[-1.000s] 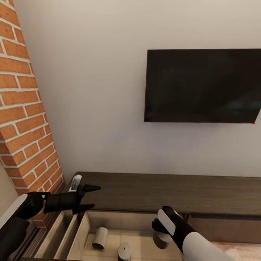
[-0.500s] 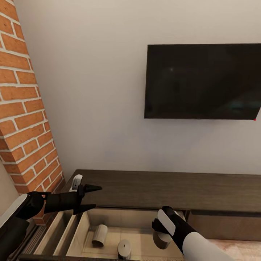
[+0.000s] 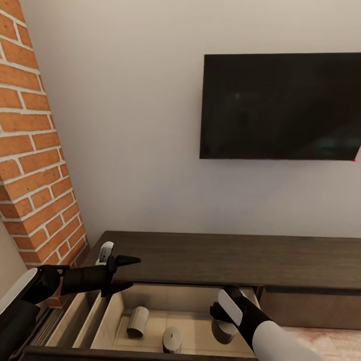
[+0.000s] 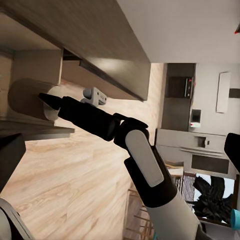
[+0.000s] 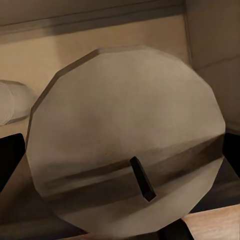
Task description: Place each of the two pumpkins and all three candles from the living room inside a cabinet in the living room (use any cabinet), then make sure every cabinet is closed, and position the cauldron so it is next to a table in the living room.
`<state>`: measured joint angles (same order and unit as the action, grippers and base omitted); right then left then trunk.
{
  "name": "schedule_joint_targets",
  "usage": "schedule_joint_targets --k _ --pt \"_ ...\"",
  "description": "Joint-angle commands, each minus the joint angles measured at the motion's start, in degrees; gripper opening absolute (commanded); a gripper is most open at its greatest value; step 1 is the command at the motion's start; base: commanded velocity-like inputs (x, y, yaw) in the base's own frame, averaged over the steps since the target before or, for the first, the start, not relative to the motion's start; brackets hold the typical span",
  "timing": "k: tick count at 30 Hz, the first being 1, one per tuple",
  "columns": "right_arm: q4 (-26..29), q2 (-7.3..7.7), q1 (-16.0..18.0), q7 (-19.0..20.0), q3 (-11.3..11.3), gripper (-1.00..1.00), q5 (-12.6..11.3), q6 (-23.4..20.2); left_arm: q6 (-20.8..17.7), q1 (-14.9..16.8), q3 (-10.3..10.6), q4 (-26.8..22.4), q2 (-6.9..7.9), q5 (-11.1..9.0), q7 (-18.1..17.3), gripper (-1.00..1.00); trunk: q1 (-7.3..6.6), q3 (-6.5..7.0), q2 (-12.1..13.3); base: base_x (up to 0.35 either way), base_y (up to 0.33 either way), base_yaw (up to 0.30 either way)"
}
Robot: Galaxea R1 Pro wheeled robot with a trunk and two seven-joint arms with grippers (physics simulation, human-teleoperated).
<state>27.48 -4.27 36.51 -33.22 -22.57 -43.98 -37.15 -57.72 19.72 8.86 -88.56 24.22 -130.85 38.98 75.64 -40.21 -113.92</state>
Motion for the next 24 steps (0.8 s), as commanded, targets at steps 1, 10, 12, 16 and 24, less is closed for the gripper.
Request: schedule_joint_targets --k 1,10,12,16,24 --pt "0.1 0.05 0.1 -0.5 -0.4 -1.00 -0.6 -0.1 0.1 0.0 0.0 0.0 0.03 -0.6 0.6 1.00 0.22 -0.24 -0.4 0.000 0.000 0.000" --pt "0.1 0.05 0.1 -0.5 -0.5 -1.00 -0.6 0.0 0.1 -0.1 0.0 -1.8 0.09 -0.7 -2.1 1.00 2.20 -1.86 -4.1 0.000 0.000 0.000" --pt "0.1 0.05 0.1 -0.5 -0.5 -1.00 -0.6 0.0 0.1 -0.2 0.1 -2.3 0.23 -0.7 -3.7 1.00 2.63 -2.22 -4.9 0.000 0.000 0.000" --pt "0.0 0.05 0.1 -0.5 -0.5 -1.00 -0.6 0.0 0.1 -0.2 0.0 -2.7 0.49 -0.7 -5.2 1.00 3.51 -2.94 -6.5 0.000 0.000 0.000" --pt "0.0 0.05 0.1 -0.5 -0.5 -1.00 -0.6 0.0 0.0 -0.3 0.8 -2.9 1.46 -0.7 -5.7 1.00 3.51 -2.94 -6.5 0.000 0.000 0.000"
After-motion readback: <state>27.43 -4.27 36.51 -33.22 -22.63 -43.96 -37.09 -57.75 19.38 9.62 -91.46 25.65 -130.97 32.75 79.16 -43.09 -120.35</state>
